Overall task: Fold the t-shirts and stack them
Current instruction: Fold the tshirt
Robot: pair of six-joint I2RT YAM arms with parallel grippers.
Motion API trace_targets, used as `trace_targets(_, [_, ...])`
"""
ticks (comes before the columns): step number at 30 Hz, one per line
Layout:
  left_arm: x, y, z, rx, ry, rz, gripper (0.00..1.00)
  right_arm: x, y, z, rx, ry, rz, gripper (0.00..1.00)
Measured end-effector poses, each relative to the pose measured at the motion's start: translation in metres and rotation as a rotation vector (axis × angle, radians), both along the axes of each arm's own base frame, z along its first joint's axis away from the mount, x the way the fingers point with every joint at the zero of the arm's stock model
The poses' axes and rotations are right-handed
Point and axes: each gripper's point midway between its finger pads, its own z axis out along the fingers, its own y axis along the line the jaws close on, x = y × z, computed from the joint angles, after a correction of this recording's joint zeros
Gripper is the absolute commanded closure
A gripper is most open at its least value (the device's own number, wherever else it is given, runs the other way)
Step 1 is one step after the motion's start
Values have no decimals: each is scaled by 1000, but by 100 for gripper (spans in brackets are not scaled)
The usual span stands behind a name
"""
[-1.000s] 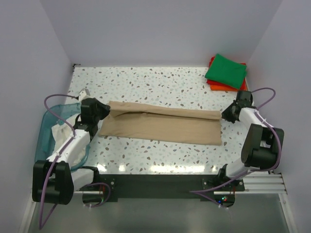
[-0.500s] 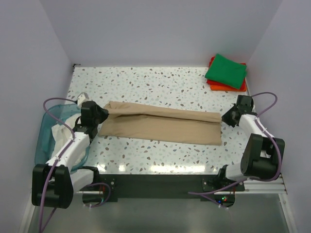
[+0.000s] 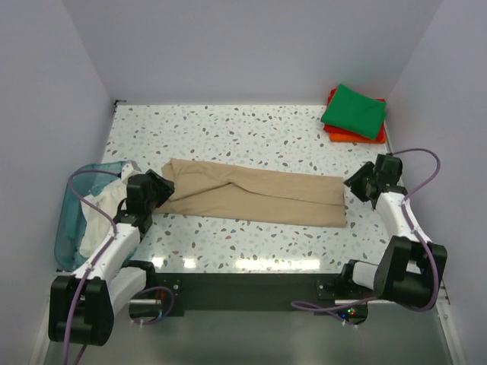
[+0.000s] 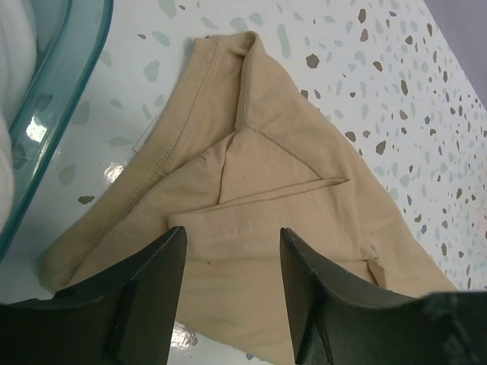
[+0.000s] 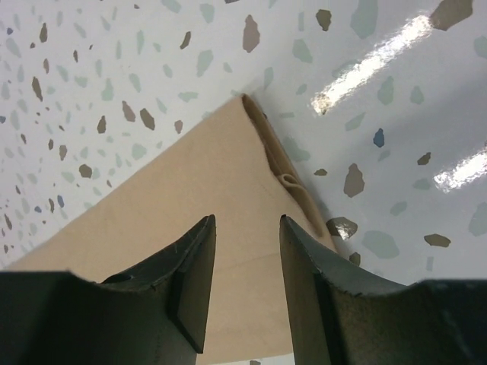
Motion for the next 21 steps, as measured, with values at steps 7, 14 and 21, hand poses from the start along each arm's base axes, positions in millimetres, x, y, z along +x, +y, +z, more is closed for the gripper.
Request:
trace_targets(7, [4, -3, -1, -12, -6, -6, 48, 12, 56, 14, -26, -34, 191, 57])
trace_targets(14, [29, -9, -8, 0, 63, -15, 54, 30, 116, 6, -38, -8, 381, 57])
trace_targets(21, [66, -28, -9, 5, 96, -53, 66, 38, 146, -19, -73, 57, 486, 57])
